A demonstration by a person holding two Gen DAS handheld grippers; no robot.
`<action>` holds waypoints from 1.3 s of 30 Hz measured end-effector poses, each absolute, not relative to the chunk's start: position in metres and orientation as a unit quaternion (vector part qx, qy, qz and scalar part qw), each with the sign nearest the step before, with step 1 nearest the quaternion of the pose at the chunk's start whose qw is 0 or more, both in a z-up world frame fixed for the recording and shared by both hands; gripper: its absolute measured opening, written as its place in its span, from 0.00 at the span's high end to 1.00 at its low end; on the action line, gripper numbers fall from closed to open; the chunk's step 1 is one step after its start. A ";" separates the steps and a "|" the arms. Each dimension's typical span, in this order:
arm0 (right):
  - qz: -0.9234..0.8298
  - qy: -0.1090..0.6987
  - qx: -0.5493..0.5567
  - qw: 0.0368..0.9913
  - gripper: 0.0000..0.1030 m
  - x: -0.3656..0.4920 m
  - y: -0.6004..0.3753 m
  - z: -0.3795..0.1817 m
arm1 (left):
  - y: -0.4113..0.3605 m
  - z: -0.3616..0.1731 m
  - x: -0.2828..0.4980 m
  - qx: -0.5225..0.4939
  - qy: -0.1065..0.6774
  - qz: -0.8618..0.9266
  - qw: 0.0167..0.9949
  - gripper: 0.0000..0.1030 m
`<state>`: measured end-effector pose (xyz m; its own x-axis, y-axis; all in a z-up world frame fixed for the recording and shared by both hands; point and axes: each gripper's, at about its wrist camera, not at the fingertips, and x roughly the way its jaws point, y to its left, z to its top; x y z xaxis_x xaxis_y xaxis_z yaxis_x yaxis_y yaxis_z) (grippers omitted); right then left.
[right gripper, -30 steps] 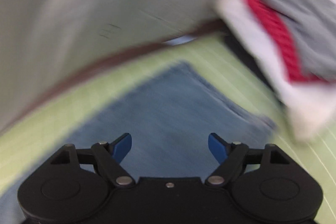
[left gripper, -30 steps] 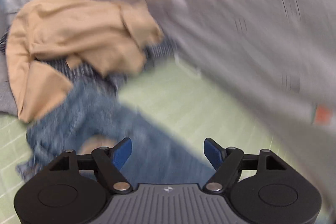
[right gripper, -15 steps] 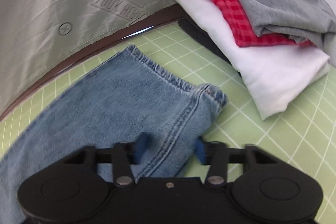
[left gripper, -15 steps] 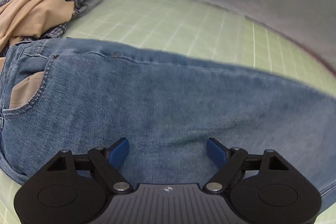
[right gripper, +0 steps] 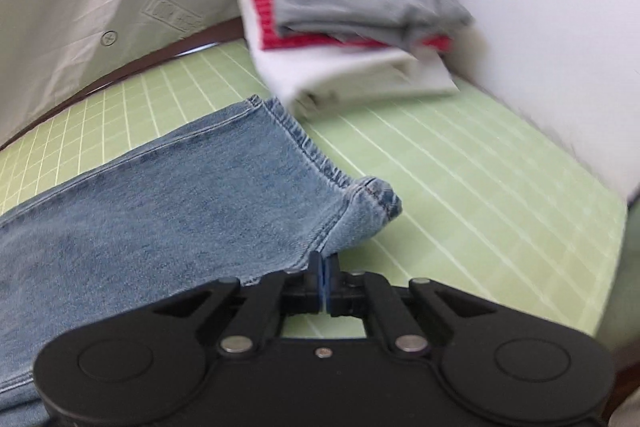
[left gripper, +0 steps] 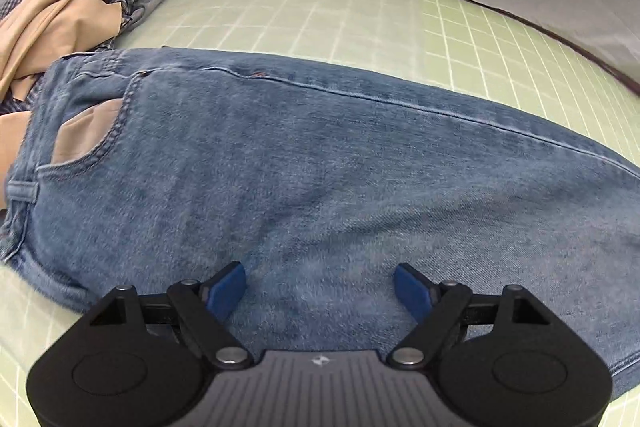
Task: Fold clothes
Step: 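Grasp the jeans leg hem with the right gripper and lift it, then lower the hem onto the jeans and open the right gripper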
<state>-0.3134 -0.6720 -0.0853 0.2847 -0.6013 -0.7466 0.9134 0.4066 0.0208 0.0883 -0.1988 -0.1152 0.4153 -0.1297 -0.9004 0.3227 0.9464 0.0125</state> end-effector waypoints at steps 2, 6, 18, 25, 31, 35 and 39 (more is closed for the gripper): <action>-0.494 0.330 0.256 0.763 0.96 -0.323 -0.672 -0.089 | -0.201 -0.114 0.080 0.096 0.521 -0.132 0.838 0.20; -0.505 0.317 0.252 0.763 0.68 -0.325 -0.675 -0.088 | -0.202 -0.109 0.067 0.059 0.523 -0.124 0.841 0.20; -0.493 0.287 0.307 0.761 0.87 -0.316 -0.737 -0.089 | -0.232 -0.122 0.043 0.041 0.524 -0.078 0.847 0.14; -0.427 0.179 0.169 0.870 0.88 -0.297 -0.723 0.019 | -0.235 -0.124 0.044 0.045 0.532 -0.074 0.842 0.08; -0.466 0.326 0.132 0.812 0.84 -0.282 -0.737 -0.059 | -0.237 -0.128 0.038 0.054 0.522 -0.073 0.848 0.06; -0.475 0.418 0.133 0.763 0.70 -0.276 -0.732 -0.106 | -0.236 -0.128 0.039 0.054 0.527 -0.076 0.845 0.06; -0.485 0.402 0.137 0.765 0.25 -0.266 -0.718 -0.094 | -0.231 -0.127 0.037 0.046 0.526 -0.081 0.845 0.06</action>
